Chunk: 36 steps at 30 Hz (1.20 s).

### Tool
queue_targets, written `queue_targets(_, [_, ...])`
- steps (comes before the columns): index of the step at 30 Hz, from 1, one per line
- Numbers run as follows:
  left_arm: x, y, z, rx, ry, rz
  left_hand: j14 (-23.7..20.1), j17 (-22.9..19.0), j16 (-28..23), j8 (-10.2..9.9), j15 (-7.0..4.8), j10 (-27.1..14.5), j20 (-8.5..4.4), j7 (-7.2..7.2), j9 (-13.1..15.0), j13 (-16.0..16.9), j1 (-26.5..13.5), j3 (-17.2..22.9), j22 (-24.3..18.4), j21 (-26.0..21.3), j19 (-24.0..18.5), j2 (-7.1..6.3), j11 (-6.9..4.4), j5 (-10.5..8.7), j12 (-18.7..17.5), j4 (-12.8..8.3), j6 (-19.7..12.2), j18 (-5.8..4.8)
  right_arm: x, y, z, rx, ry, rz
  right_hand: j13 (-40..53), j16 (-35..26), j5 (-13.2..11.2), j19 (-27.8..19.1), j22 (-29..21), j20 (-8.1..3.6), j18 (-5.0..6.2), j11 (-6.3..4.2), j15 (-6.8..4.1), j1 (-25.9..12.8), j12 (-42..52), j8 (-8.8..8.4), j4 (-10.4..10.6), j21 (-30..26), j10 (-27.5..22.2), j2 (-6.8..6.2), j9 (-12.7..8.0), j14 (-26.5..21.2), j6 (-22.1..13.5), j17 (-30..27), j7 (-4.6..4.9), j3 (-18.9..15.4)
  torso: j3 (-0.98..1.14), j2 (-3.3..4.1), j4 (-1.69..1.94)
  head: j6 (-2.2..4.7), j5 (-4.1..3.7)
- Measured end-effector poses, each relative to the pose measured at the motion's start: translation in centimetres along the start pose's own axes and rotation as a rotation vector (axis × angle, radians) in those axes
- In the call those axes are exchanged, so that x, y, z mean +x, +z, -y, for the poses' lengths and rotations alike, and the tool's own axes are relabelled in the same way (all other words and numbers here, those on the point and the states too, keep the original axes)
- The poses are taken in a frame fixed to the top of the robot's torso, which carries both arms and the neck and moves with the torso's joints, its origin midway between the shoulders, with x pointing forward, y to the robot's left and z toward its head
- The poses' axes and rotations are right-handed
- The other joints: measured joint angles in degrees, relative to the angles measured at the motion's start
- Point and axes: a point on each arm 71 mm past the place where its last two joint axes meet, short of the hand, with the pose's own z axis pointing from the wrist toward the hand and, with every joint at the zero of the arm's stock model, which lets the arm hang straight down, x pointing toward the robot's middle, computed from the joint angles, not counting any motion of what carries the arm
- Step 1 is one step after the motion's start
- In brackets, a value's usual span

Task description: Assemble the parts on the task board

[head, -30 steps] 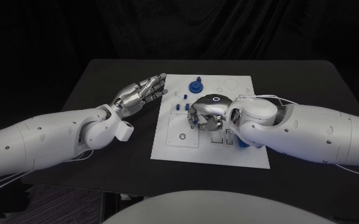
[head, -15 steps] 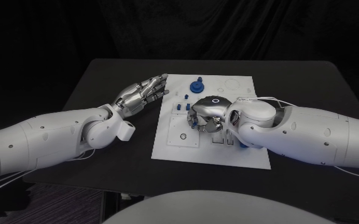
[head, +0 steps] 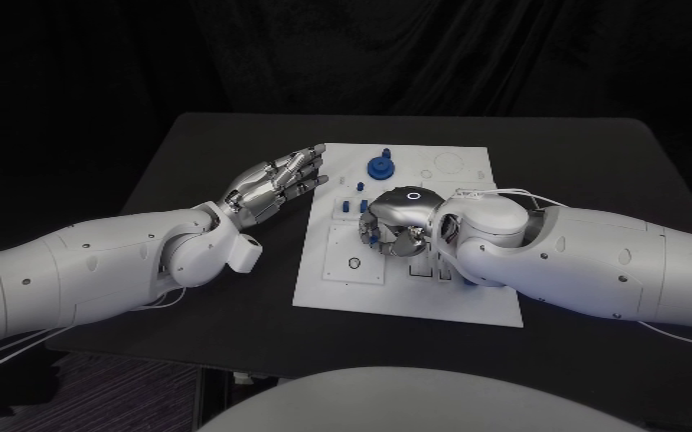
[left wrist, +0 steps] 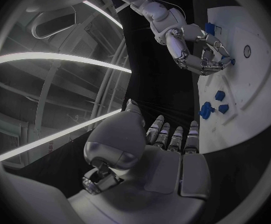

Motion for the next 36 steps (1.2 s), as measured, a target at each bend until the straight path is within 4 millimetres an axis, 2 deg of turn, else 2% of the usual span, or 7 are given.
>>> queue_targets(15, [0.05,-0.17,-0.40,-0.007,-0.007,-0.001,0.0,0.0,0.0,0.0,0.00,0.0,0.00,0.00,0.0,0.0,0.4,0.6,-0.1,0.0,0.0,-0.05,0.00,1.06,0.0,0.0,0.0,-0.01,0.62,-0.02,0.00,0.002,0.006,-0.016,-0.1,0.0,-0.1,0.0,0.0,0.00,0.00,0.00,0.00,0.0,0.0,-0.49,0.2,-0.4,0.0,0.01,-0.4,0.0,-0.2,-0.4,0.20,0.2,-0.01,0.01,0.00,0.00,0.13])
queue_targets(20, [0.06,-0.18,-0.44,-0.007,-0.008,-0.001,0.0,0.0,0.0,0.0,0.02,0.0,0.00,0.00,0.0,0.0,0.5,1.0,-0.1,0.0,0.0,0.01,0.00,1.86,0.0,0.0,0.0,0.00,0.64,-0.02,0.00,0.003,0.005,-0.022,-0.1,0.0,-0.5,-0.3,0.0,0.31,0.00,0.65,0.28,0.0,-0.4,-0.83,0.0,-0.9,-0.7,0.01,-0.8,-0.3,-0.5,-0.9,0.52,0.3,-0.01,0.01,0.00,0.00,0.15])
queue_targets(21, [0.06,-0.18,-0.44,-0.007,-0.008,-0.001,-0.1,0.0,0.0,0.0,0.13,0.0,0.00,0.00,0.0,0.0,0.8,1.2,-0.1,0.2,0.0,-0.13,0.00,2.27,0.0,-0.1,0.0,0.00,0.65,-0.03,0.01,0.004,0.005,-0.024,-0.1,-0.5,-1.2,-0.7,0.0,0.58,0.00,0.74,0.65,0.0,-0.7,-1.44,0.1,-1.5,-1.5,0.00,-1.2,-0.6,-1.4,-1.2,0.56,0.5,-0.01,0.01,0.00,0.00,0.15])
queue_targets(23, [0.06,-0.19,-0.45,-0.008,-0.008,-0.001,-0.2,0.0,0.0,0.0,0.21,0.0,0.00,0.00,0.0,0.0,1.1,1.3,-0.1,0.2,0.0,-0.01,0.00,2.69,0.0,0.0,0.0,0.00,0.71,-0.06,0.06,0.006,0.005,-0.030,-0.2,-1.4,-3.6,-2.1,0.0,0.98,0.00,1.12,1.11,-0.6,-1.5,-4.02,0.4,-3.4,-3.7,-0.64,-2.9,-1.9,-4.3,-2.4,0.70,0.8,-0.01,0.01,0.00,0.00,0.13])
queue_targets(26, [0.06,-0.20,-0.47,-0.008,-0.008,-0.001,-0.2,0.0,0.0,0.0,0.21,0.0,0.00,0.00,0.0,0.0,1.1,1.4,-0.2,0.2,0.0,-0.01,0.00,3.36,0.0,-0.1,0.0,-0.01,0.73,-0.09,0.13,0.009,0.004,-0.035,0.0,-2.3,-6.5,-3.9,0.0,2.09,0.00,2.39,2.47,-1.5,-2.3,-7.86,0.7,-6.3,-7.8,-1.45,-6.4,-3.9,-7.1,-4.3,-0.13,1.0,-0.01,0.01,0.00,0.00,0.08])
queue_targets(34, [0.04,-0.21,-0.54,-0.009,-0.009,0.000,-0.2,0.0,0.0,0.0,0.21,0.0,0.00,0.00,0.0,0.0,1.3,1.6,-0.2,0.2,0.0,-0.23,0.00,3.75,0.0,0.0,0.0,-0.01,0.70,-0.16,0.19,0.011,0.005,-0.038,-0.9,-4.7,-10.5,-8.4,0.3,3.37,0.12,4.23,3.36,-1.3,-4.3,-12.81,0.8,-13.0,-19.0,-2.30,-12.3,-9.9,-11.0,-10.0,-1.33,-0.7,-0.01,0.01,0.00,0.00,0.02])
queue_targets(36, [0.06,-0.21,-0.59,-0.010,-0.010,-0.001,-0.2,0.0,0.0,0.0,0.21,0.0,0.00,0.00,0.0,0.0,1.3,1.7,-0.2,0.2,0.0,-0.23,0.00,3.75,0.0,-0.2,0.0,-0.01,0.59,-0.24,0.33,0.015,0.005,-0.033,-0.8,-6.1,-11.6,-10.9,0.4,3.50,1.83,4.87,3.49,-0.7,-4.3,-14.39,0.9,-16.9,-24.8,-2.47,-14.2,-13.2,-13.6,-13.4,-3.00,-2.6,-0.01,0.01,0.00,0.00,-0.02])
